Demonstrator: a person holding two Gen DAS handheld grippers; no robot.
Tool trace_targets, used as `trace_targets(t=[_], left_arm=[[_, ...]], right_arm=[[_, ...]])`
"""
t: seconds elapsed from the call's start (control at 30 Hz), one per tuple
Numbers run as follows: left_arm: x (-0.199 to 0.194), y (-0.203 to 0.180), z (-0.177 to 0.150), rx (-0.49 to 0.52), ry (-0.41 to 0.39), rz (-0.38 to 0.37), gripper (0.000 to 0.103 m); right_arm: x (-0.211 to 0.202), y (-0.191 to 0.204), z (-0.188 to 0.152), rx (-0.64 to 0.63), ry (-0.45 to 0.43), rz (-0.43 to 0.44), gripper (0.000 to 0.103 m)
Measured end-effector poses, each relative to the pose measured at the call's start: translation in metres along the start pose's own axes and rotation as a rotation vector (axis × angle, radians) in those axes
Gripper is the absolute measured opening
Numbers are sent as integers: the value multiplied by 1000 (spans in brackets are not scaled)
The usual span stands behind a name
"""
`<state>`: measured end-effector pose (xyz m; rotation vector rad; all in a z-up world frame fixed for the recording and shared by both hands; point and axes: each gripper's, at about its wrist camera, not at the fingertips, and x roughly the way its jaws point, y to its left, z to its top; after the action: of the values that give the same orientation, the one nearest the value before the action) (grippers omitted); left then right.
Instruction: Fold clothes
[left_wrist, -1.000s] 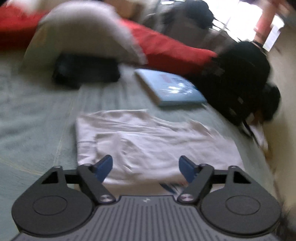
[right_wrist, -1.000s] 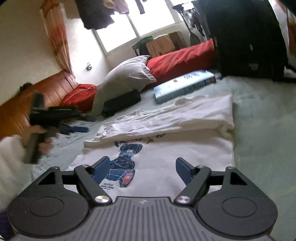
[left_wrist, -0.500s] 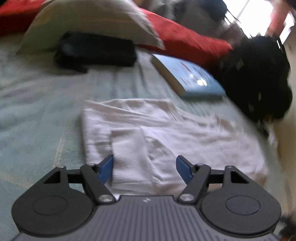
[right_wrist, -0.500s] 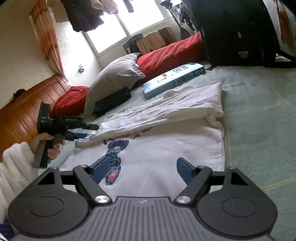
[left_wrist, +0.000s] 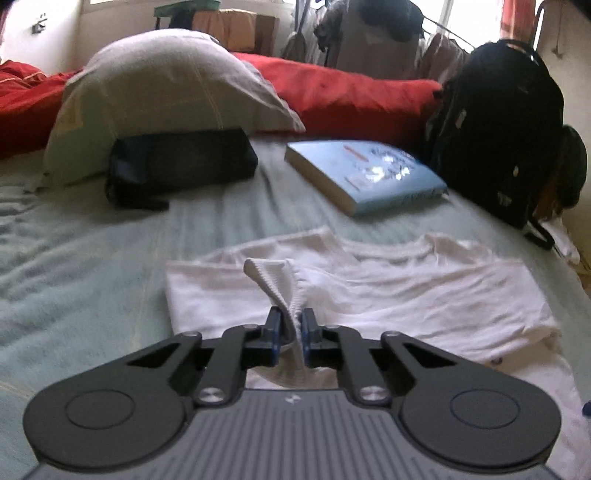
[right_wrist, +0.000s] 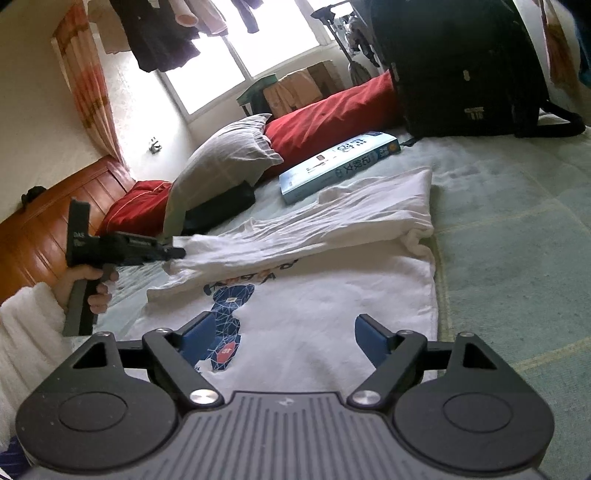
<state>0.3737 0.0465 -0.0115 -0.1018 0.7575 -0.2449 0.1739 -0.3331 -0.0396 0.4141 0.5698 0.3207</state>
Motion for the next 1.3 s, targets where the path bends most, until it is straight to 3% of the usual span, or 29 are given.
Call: trace_targets(t=[0.23, 0.27, 0.43, 0.53, 0.67, 0.8, 0.97, 1.1, 1.13, 1.23, 1.3], left_arm=[[10, 12, -8, 0, 68, 41, 11], [12, 14, -10, -7, 77, 46, 18], [-1, 24, -7, -12, 54, 72, 18], [-18, 33, 0, -37, 24, 110, 26], [-31, 26, 5, -43, -18, 31, 54], [-14, -4, 4, 13, 11, -98, 61], [32, -11, -10, -46, 104, -103, 62], [29, 6, -22, -73, 95, -155, 62], [26, 7, -22, -62, 97, -157, 62], [17, -1, -16, -18, 80, -128, 63], [13, -8, -11, 12, 52, -128, 73]], right_arm=[[1, -6, -1, 14, 8, -17, 86], [1, -6, -1, 14, 11, -20, 86], [-4, -4, 4, -37, 17, -58, 87], [-8, -7, 13, -94, 21, -100, 90], [-1, -12, 26, -191, 40, -165, 90], [17, -17, 50, -231, 52, -171, 90], [66, -17, 83, -247, 79, -74, 90], [116, -36, 81, -278, 159, -133, 87], [113, -40, 80, -275, 164, -136, 82], [102, -54, 78, -266, 176, -144, 82], [93, -52, 88, -246, 161, -146, 82]])
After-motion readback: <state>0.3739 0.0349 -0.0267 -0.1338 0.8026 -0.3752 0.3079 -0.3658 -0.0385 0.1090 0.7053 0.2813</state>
